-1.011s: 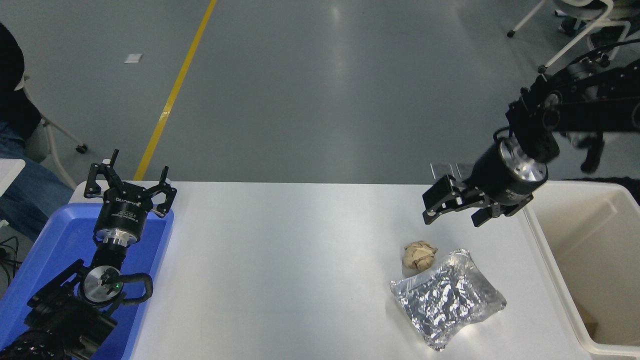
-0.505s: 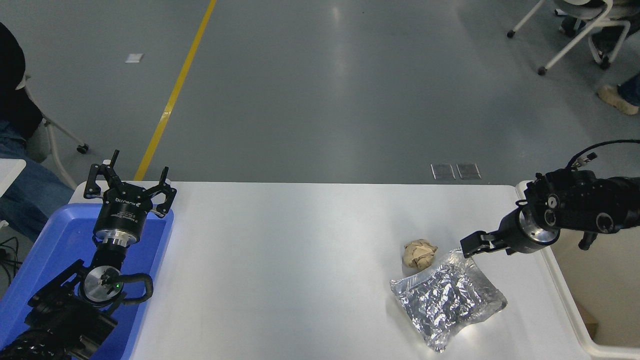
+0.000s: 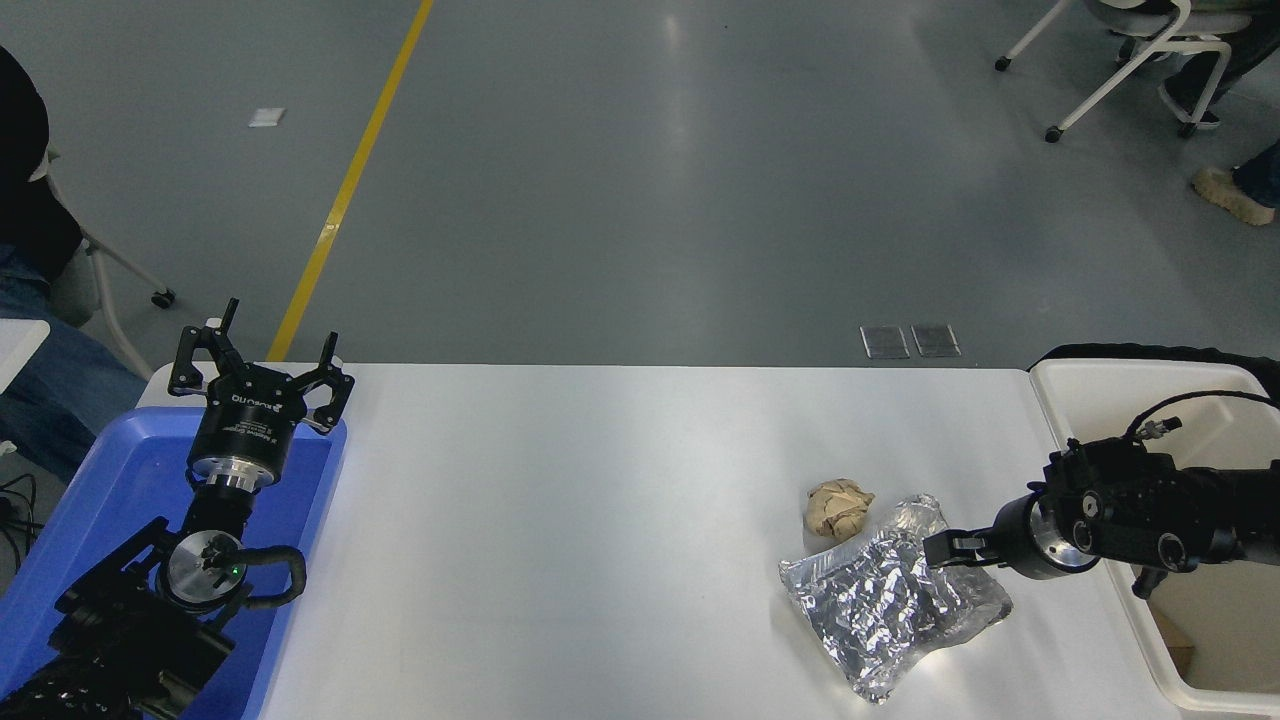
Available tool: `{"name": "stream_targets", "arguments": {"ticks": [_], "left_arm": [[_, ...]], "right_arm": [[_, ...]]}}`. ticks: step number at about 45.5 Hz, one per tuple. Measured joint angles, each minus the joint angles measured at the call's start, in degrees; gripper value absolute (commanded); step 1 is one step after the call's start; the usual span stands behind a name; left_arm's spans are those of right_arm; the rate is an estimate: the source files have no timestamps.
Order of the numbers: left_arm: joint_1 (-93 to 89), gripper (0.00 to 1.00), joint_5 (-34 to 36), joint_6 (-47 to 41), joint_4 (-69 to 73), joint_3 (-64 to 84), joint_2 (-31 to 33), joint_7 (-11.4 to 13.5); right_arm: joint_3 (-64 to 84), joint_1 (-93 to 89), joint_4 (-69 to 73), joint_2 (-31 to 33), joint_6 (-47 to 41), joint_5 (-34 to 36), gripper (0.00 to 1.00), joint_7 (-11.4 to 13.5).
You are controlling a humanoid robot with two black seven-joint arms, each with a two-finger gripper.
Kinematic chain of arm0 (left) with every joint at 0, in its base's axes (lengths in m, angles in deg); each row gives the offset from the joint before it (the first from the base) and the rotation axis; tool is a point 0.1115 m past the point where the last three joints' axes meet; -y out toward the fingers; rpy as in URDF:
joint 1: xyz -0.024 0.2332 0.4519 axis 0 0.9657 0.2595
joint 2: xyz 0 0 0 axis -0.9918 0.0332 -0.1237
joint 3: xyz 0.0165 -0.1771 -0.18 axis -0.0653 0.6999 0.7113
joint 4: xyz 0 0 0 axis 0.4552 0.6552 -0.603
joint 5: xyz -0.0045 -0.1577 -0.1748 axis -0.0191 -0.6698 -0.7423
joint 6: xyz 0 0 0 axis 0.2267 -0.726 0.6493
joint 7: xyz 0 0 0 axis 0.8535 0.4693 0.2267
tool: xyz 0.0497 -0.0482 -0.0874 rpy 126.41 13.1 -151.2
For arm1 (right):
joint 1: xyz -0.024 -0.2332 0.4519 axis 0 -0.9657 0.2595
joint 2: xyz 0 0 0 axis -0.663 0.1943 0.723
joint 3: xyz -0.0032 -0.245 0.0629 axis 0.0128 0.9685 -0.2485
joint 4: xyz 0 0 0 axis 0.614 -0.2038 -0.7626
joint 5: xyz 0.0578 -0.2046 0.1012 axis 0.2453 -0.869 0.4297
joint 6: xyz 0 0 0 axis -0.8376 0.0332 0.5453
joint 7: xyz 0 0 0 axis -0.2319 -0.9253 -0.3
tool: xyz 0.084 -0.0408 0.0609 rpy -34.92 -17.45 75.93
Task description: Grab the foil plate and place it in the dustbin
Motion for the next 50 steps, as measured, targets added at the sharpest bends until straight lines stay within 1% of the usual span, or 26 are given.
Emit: {"name": "stream_targets", "arguments": {"ticks": [11, 18, 25, 31, 35, 37, 44, 50], "left_arm": [[0.0, 1.0, 0.0, 0.0, 0.0, 0.0, 0.0, -0.1], [0.0, 1.0, 0.0, 0.0, 0.0, 0.0, 0.0, -0.1], [0.0, 1.0, 0.1, 0.1, 0.0, 0.0, 0.0, -0.1], [0.0, 1.0, 0.1, 0.1, 0.0, 0.0, 0.0, -0.1], [0.0, 1.0, 0.1, 0.1, 0.0, 0.0, -0.1, -0.2], [0.0, 1.0, 0.1, 0.1, 0.0, 0.0, -0.1, -0.2], [0.0, 1.0, 0.1, 0.1, 0.0, 0.0, -0.1, -0.2], [0.0, 1.0, 0.1, 0.1, 0.0, 0.0, -0.1, -0.2]], "right_arm": [[-0.8, 0.3, -0.4, 0.0, 0.9, -0.1, 0.0, -0.3], [0.2, 3.2, 1.2, 2.2, 0.7, -0.4, 0.0, -0.4], [4.0, 9.7, 6.5, 6.2, 0.1, -0.5, 0.0, -0.5], [8.6, 18.4, 13.1, 11.0, -1.8, -0.5, 0.0, -0.5], [13.1, 27.8, 19.5, 14.9, -4.5, -0.4, 0.0, -0.5], [14.2, 30.2, 20.9, 15.5, -5.2, -0.4, 0.0, -0.5], [22.6, 47.3, 29.4, 18.4, -10.6, 0.2, 0.0, -1.5], [28.3, 61.6, 34.3, 19.0, -16.9, 1.6, 0.0, -2.3]]}}
